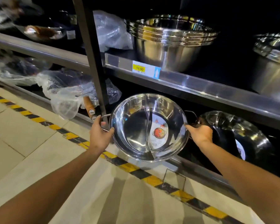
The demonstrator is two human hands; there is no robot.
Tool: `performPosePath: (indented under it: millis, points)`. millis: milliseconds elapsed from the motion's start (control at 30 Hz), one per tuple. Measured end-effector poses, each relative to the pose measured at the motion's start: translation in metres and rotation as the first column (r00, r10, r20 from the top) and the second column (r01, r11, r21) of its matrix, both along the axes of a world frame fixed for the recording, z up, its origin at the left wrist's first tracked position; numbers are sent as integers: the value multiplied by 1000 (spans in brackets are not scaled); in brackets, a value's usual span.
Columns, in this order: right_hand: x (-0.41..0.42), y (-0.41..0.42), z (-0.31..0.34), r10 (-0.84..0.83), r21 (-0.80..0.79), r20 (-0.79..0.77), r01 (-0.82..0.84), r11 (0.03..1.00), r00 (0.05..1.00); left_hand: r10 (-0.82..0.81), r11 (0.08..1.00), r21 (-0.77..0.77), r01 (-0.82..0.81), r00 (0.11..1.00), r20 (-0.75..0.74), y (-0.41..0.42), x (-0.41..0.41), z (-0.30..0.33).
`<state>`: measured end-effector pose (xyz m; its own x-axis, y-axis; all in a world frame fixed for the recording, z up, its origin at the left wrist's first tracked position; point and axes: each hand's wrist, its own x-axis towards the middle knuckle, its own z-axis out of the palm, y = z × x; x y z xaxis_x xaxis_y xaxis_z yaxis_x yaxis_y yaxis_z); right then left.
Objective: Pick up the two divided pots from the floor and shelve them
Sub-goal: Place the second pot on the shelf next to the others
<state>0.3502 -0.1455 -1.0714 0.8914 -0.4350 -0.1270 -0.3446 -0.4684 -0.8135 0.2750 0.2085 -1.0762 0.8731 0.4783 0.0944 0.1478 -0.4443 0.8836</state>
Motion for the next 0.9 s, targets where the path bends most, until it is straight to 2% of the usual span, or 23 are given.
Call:
performPosePath:
  millis: [100,167,300,400,533,667,733,900]
  points:
    - [2,5,-1,-4,209,-4,5,978,1000,51,987,-154,-51,999,-6,-9,11,1]
    - [4,10,-5,31,339,-18,-23,941,999,65,977,-203,-67,998,-18,-16,18,-4]
    - [12,9,-13,108,357,-113,-61,932,988,-24,935,-356,8,999,-42,-24,28,-16]
    - [16,8,-19,144,433,-83,-95,896,986,-71,891,-451,48,997,-34,-28,34,-17]
    - [17,10,-29,176,380,-70,-137,915,982,-105,849,-519,96,994,13,-41,36,-18]
    - [19,14,-28,239,183,-65,-224,957,969,-20,834,-550,52,998,65,-52,42,-27]
    - [23,15,-29,272,93,-100,-263,960,957,19,823,-568,21,998,65,-55,48,-31]
    - [36,25,-31,301,-17,-192,-310,951,934,12,838,-546,8,999,33,-54,66,-41]
